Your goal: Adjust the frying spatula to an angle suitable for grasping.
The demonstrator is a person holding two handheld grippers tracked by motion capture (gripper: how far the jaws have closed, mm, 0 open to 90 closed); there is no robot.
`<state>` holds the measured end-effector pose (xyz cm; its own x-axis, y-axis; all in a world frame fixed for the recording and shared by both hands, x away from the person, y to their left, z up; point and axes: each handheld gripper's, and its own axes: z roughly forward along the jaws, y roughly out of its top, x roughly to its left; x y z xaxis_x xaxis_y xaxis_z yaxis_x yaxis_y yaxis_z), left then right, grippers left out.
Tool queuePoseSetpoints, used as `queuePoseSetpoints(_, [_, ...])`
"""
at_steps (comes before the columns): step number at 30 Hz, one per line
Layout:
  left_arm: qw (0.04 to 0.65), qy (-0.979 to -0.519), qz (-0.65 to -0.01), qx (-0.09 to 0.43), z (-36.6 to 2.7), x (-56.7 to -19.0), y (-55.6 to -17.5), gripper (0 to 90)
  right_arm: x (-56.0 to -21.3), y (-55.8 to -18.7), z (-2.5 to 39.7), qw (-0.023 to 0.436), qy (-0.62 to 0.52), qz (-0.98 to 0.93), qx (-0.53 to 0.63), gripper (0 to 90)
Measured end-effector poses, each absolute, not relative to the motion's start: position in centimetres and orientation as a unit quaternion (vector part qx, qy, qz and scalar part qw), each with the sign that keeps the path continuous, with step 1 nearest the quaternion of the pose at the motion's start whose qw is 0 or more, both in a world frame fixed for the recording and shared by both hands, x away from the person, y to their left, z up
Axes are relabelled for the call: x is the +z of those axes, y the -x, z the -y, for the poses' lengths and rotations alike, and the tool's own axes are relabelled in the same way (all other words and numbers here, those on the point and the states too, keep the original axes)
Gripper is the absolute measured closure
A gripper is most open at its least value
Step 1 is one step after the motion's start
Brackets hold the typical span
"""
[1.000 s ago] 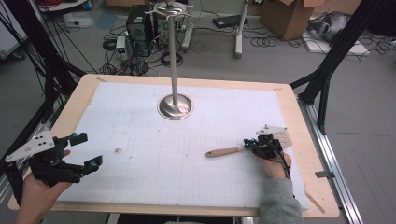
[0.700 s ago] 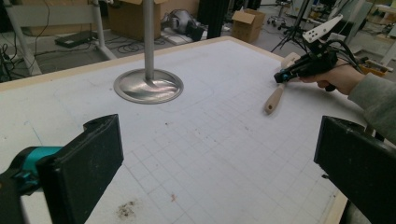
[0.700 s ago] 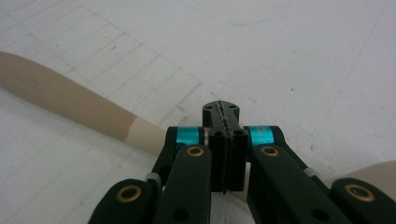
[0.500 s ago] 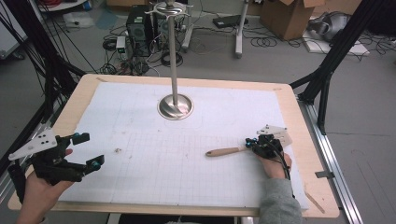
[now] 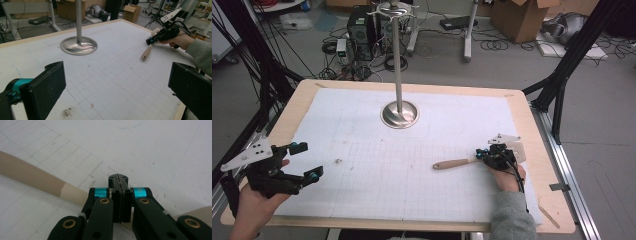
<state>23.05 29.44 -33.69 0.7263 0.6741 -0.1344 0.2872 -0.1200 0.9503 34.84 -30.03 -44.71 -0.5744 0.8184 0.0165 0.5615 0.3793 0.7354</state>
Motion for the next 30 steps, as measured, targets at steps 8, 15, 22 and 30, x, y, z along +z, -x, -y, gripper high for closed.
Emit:
queuePoseSetpoints(8, [0.579, -0.73, -0.324, 0.165, -29.2, -33.5, -23.2, 1.8, -44.7, -34.2, 30.6, 0.174, -0.435, -0.806, 0.363, 90.0])
queuePoseSetpoints(15, [0.579, -0.735, -0.317, 0.156, -28.4, -33.7, -23.9, 1.8, -44.8, -33.5, 31.4, 0.168, -0.44, -0.801, 0.369, 90.0])
queuePoseSetpoints(22, [0.582, -0.738, -0.308, 0.148, -27.6, -33.7, -24.7, 1.8, -44.8, -32.7, 32.1, 0.168, -0.448, -0.798, 0.367, 90.0])
queuePoseSetpoints(30, [0.587, -0.738, -0.301, 0.141, -27.1, -33.5, -25.3, 1.8, -44.9, -31.6, 33.0, 0.166, -0.455, -0.791, 0.374, 90.0])
